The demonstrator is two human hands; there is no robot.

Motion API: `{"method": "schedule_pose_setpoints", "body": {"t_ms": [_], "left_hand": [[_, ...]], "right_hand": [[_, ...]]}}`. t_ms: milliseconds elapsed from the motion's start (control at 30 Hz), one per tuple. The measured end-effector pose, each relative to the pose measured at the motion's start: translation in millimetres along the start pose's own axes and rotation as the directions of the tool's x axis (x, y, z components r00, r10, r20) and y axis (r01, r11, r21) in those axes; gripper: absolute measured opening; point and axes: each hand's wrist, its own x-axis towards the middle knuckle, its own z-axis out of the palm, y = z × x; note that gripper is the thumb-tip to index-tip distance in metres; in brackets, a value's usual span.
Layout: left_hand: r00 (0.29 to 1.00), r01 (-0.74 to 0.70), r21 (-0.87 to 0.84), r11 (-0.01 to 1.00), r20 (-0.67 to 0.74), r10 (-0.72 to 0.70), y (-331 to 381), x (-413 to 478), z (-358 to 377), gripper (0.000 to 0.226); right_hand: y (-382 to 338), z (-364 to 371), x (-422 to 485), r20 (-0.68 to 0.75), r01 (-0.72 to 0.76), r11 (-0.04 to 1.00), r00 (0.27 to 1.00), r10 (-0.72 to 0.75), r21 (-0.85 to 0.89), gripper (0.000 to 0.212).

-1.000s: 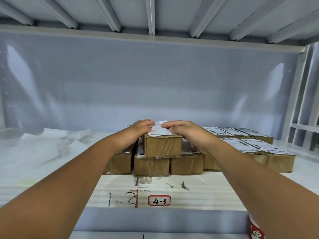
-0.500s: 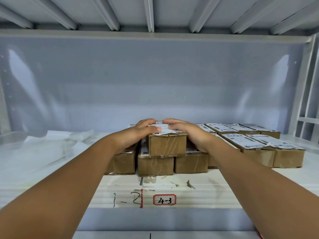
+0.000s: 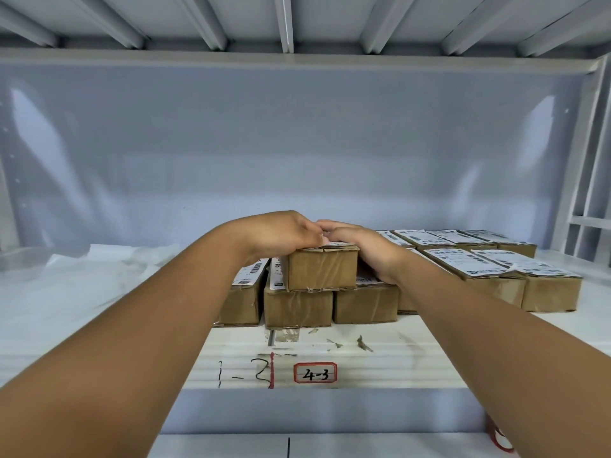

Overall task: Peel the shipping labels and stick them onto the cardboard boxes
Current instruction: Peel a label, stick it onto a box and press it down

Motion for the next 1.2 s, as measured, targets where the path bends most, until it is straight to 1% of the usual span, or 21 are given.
{"method": "schedule_pose_setpoints", "body": {"t_ms": [67,167,200,233,300,400,500,600,700,767,900,967,1033,1100,1133,1200], "left_hand": [[1.0,0.004,-0.031,1.0,0.01,-0.004,2.0,-1.1,-0.6,0.021],[0.999,0.02,-0.07,0.997,0.034,-0.017,4.8,-4.4,-0.3,0.024],[0.999,0.026,-0.079,0.997,0.036,-0.023,5.6,-4.8,0.7,0.024],[0.999,0.034,-0.075,0.997,0.029,-0.032,6.9,-4.6,2.5,0.025],[0.999,0.05,0.007,0.999,-0.022,-0.05,10.7,-1.4,6.5,0.029],[0.993,0.09,0.174,0.981,-0.086,-0.076,21.1,5.3,10.7,0.04],[0.988,0.131,0.256,0.958,-0.114,-0.104,28.0,7.3,9.4,0.051],[0.981,0.154,0.272,0.95,-0.155,-0.115,31.1,8.9,10.4,0.061],[0.974,0.162,0.281,0.946,-0.197,-0.108,35.5,10.0,14.9,0.067],[0.972,0.172,0.271,0.947,-0.201,-0.118,35.7,11.3,15.4,0.067],[0.971,0.17,0.261,0.95,-0.211,-0.116,30.9,8.9,16.0,0.065],[0.978,0.153,0.25,0.956,-0.18,-0.109,28.7,5.8,15.8,0.062],[0.993,0.112,0.218,0.969,-0.067,-0.1,26.8,1.5,12.6,0.057],[0.99,0.11,0.175,0.978,0.065,-0.123,23.9,-1.3,6.7,0.058],[0.982,0.132,0.161,0.978,0.115,-0.151,22.5,-1.8,3.3,0.061],[0.963,0.199,0.158,0.967,0.153,-0.224,19.1,-1.5,-1.3,0.079]], "right_hand": [[0.0,-0.3,-0.6,0.017,-0.001,1.0,1.0,0.001,0.023,0.029],[-0.8,-0.5,-2.1,-0.003,-0.011,0.999,1.0,0.011,0.035,0.023],[-0.2,-0.8,-1.6,-0.01,-0.012,0.999,1.0,0.013,0.042,0.022],[0.4,-1.0,-1.8,-0.012,-0.011,0.999,1.0,0.012,0.05,0.025],[1.6,-1.9,-1.6,0.002,0.014,0.999,1.0,-0.014,0.038,0.036],[0.9,-2.0,-3.2,0.007,0.064,0.998,0.998,-0.064,-0.011,0.031],[0.4,-1.5,-4.6,0.006,0.054,0.998,0.998,-0.054,0.009,0.033],[0.0,-1.7,-4.3,0.017,0.042,0.999,0.999,-0.042,0.015,0.034],[-2.7,0.0,-8.0,0.007,0.032,0.999,0.999,-0.032,0.036,0.047],[-3.0,0.0,-8.4,0.003,0.028,0.998,1.0,-0.028,0.048,0.044],[-1.6,-2.7,-7.6,-0.003,0.015,0.997,1.0,-0.015,0.072,0.029],[-1.5,-3.0,-6.5,-0.001,0.001,0.997,1.0,-0.001,0.078,0.022],[-3.6,-0.5,-7.8,-0.016,-0.012,0.998,1.0,0.013,0.064,0.019],[-1.2,-1.6,-6.0,-0.022,0.006,1.0,1.0,-0.005,0.021,0.041],[-0.5,-1.9,-5.7,-0.031,0.013,1.0,0.999,-0.013,0.007,0.047],[-1.7,-0.7,-7.5,-0.044,0.006,1.0,0.999,-0.007,-0.004,0.051]]}}
